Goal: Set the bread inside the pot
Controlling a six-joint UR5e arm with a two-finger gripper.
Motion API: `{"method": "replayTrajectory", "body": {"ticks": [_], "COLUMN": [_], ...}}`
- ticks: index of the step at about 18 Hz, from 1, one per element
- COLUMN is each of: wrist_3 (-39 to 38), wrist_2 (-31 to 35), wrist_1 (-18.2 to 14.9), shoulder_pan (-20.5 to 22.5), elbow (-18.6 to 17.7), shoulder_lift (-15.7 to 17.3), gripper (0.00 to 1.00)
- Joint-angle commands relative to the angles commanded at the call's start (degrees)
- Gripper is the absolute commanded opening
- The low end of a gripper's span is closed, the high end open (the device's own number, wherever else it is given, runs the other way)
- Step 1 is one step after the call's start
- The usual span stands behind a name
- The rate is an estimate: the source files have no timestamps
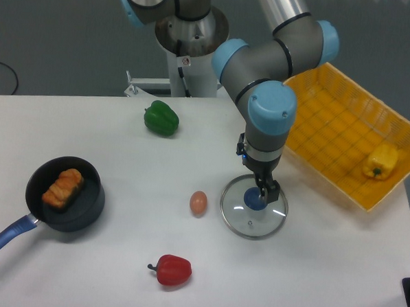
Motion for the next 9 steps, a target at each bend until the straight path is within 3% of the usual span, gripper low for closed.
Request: {"method": "replayTrajectory", "body": {"ticks": [6,9], "wrist_3": [0.0,-0.4], "wrist_2": [-0.4,-0.9], "wrist_1": [-0.1,0.1], "shoulder_pan": [0.2,1.4], "elbow": [-0.1,-2.8], "shoulder_lift": [0.1,0.4], "gripper": [1.00,1.00]}}
